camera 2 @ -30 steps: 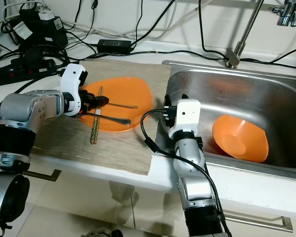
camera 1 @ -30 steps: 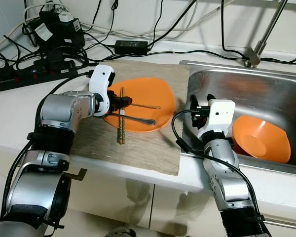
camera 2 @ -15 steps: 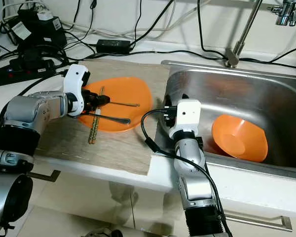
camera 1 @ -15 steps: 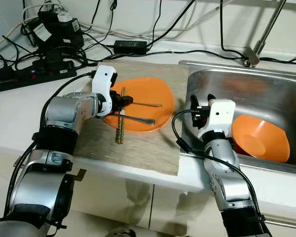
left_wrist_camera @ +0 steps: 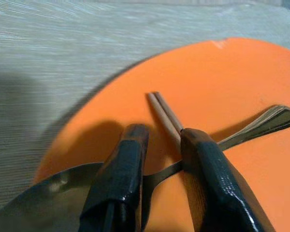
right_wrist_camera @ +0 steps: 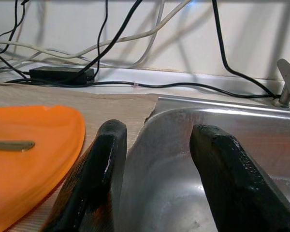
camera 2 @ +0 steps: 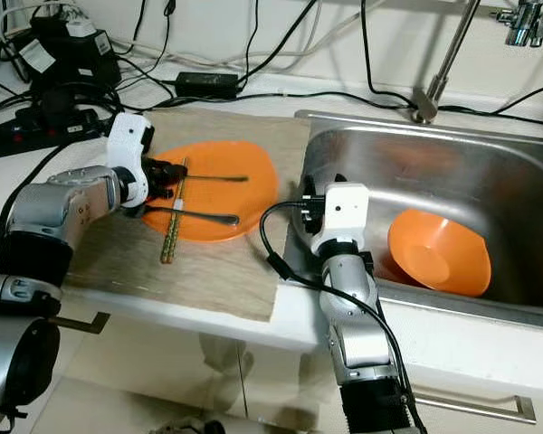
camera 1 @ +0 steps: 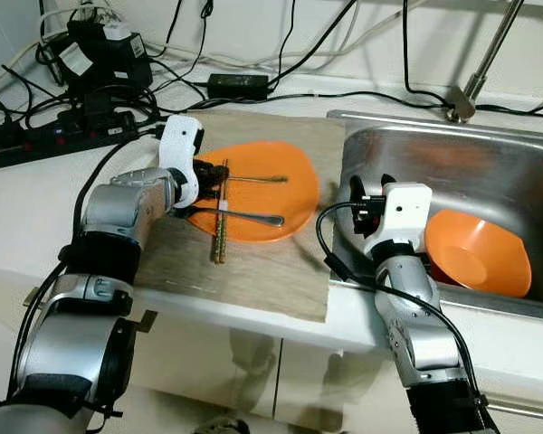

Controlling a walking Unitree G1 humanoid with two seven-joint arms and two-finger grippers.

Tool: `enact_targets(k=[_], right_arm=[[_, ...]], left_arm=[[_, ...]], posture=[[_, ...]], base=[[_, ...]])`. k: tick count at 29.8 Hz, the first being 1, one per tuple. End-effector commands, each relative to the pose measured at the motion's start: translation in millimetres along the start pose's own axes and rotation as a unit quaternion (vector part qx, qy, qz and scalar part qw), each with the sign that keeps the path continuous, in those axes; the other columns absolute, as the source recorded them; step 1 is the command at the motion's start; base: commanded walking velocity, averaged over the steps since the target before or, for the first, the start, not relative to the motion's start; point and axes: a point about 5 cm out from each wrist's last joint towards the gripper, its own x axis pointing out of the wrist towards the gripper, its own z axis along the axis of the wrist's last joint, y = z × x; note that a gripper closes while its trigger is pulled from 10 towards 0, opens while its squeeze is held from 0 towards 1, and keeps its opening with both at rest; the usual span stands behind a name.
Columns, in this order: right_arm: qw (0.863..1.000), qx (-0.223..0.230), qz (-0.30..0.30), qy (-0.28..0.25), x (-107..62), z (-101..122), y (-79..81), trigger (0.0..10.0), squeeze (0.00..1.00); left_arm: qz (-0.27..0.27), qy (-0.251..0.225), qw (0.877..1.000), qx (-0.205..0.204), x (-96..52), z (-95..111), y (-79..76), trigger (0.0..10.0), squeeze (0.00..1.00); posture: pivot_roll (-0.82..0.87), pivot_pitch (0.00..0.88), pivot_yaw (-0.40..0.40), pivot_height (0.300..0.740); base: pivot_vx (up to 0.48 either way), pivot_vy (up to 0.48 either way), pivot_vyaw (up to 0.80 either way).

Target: Kitchen organization

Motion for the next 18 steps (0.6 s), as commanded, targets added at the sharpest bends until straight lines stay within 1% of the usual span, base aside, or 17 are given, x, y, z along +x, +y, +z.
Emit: enact_targets(k=[1,7,10,12,14,15,16,17,18], right_arm=[[1.0,-0.004,0.002,-0.004,-0.6,3.7,-1.4,10.0,0.0],[1.0,-0.005,0.002,-0.002,-1.0,3.0,-1.8,10.0,0.0],[1.0,-0.006,0.002,-0.001,-1.3,2.3,-1.8,10.0,0.0],[1.0,-0.006,0.003,0.0,-1.5,1.7,-1.5,10.0,0.0],[1.0,-0.006,0.003,0.001,-2.0,1.6,-1.6,10.0,0.0],[1.0,-0.006,0.003,0.001,-2.0,1.6,-1.6,10.0,0.0],[1.0,-0.006,0.003,0.002,-2.3,1.3,-1.5,10.0,0.0],[1.0,-0.006,0.003,0.002,-2.5,1.2,-1.5,10.0,0.0],[1.0,-0.006,0.003,0.002,-2.5,1.2,-1.5,10.0,0.0]], left_arm=[[0.021,0.008,1.0,0.0,-1.5,0.6,7.6,0.0,0.0],[0.021,-0.006,1.0,-0.001,-2.1,6.9,9.5,0.0,0.0],[0.016,-0.012,1.0,-0.007,-1.8,9.6,7.6,0.0,0.0],[0.005,-0.014,1.0,-0.003,-1.6,11.3,4.2,0.0,0.0],[-0.031,-0.013,0.999,0.0,-1.7,15.3,-7.5,0.0,0.0],[-0.031,-0.013,0.999,0.0,-1.7,15.3,-7.5,0.0,0.0],[-0.055,-0.014,0.998,0.006,-2.3,19.5,-16.2,8.0,0.0],[-0.061,-0.015,0.998,0.01,-3.0,21.5,-19.1,10.0,0.0],[-0.061,-0.015,0.998,0.01,-3.0,21.5,-19.1,10.0,0.0]], posture=[[0.06,0.004,0.012,0.74],[0.06,0.006,0.012,0.74],[0.06,0.007,0.012,0.74],[0.06,0.007,0.012,0.74],[0.06,0.009,0.014,0.74],[0.06,0.009,0.014,0.74],[0.06,0.009,0.013,0.74],[0.06,0.009,0.013,0.74],[0.06,0.009,0.013,0.74]], base=[[0.0,0.0,0.0],[0.0,0.0,0.0],[0.0,0.0,0.0],[0.0,0.0,0.0],[0.0,0.0,0.0],[0.0,0.0,0.0],[0.0,0.0,0.0],[0.0,0.0,0.0],[0.0,0.0,0.0]])
